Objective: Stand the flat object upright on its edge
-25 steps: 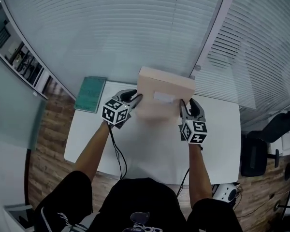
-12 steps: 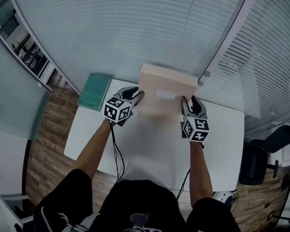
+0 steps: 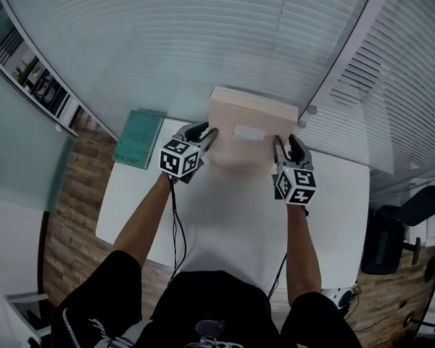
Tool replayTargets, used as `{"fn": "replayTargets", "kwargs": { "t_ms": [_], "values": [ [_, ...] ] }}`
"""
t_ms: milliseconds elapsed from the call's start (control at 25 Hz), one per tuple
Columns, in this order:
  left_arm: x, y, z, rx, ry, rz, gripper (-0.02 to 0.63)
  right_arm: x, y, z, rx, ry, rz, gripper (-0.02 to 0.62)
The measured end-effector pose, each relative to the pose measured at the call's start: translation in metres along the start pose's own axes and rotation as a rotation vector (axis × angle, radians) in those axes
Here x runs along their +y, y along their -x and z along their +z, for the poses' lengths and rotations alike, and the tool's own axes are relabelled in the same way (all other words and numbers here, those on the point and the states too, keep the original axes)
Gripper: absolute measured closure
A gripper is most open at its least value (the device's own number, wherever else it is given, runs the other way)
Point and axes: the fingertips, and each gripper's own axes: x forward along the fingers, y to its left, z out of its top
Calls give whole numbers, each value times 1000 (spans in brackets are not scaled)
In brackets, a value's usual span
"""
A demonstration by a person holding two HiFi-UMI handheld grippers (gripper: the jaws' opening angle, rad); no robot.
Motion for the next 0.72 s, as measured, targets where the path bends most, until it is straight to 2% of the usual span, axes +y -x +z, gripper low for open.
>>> {"fn": "replayTargets", "kwargs": {
  "t_ms": [320,720],
  "values": [
    [16,-22,11,-17,5,14,468,-13,-26,8,-10,-6,2,416],
    [56,-21,14,-28,2,61,468,6,-66,12,-17,-5,30,416]
  ]
}}
